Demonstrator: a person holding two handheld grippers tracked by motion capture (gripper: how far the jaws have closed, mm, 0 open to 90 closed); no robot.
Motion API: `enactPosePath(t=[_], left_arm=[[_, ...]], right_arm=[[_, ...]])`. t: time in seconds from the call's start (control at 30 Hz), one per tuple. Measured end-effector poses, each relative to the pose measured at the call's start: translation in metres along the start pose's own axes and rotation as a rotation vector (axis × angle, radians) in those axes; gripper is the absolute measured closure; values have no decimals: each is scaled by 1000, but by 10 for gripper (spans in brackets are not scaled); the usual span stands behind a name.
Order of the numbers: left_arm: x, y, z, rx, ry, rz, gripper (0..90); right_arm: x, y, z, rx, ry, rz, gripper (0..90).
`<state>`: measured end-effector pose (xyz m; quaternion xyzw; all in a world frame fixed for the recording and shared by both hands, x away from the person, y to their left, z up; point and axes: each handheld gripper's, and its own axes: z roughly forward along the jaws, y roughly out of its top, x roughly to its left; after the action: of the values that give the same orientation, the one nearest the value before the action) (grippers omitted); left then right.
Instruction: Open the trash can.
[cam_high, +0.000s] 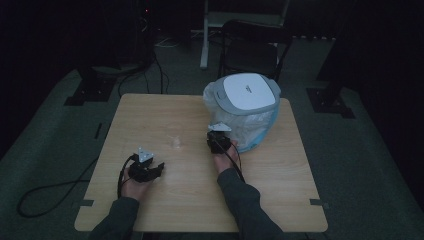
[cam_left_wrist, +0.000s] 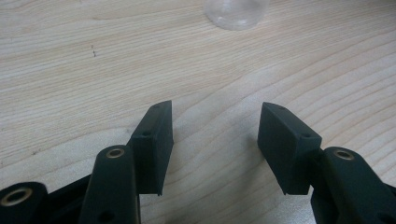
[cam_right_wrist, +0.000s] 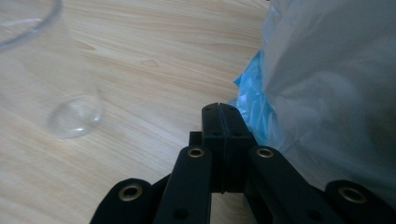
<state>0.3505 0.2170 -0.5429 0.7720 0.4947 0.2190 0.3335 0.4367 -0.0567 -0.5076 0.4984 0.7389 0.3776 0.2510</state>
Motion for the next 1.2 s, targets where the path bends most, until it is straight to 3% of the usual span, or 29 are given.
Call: enactPosePath(t=[0.33, 0.57, 0.67, 1.2], left_arm=[[0, 0, 0, -1, -1, 1, 464], [0, 0, 0, 1, -2, 1, 464], [0, 0, 0, 1, -2, 1, 464], [-1, 0, 0, 0, -3, 2, 464]], right_arm=[[6, 2, 10, 15, -85, 3, 900], [11, 3, 16, 24, -148, -25, 900], [12, 3, 19, 48, -156, -8, 900], [12, 1, 25, 92, -154, -37, 900]])
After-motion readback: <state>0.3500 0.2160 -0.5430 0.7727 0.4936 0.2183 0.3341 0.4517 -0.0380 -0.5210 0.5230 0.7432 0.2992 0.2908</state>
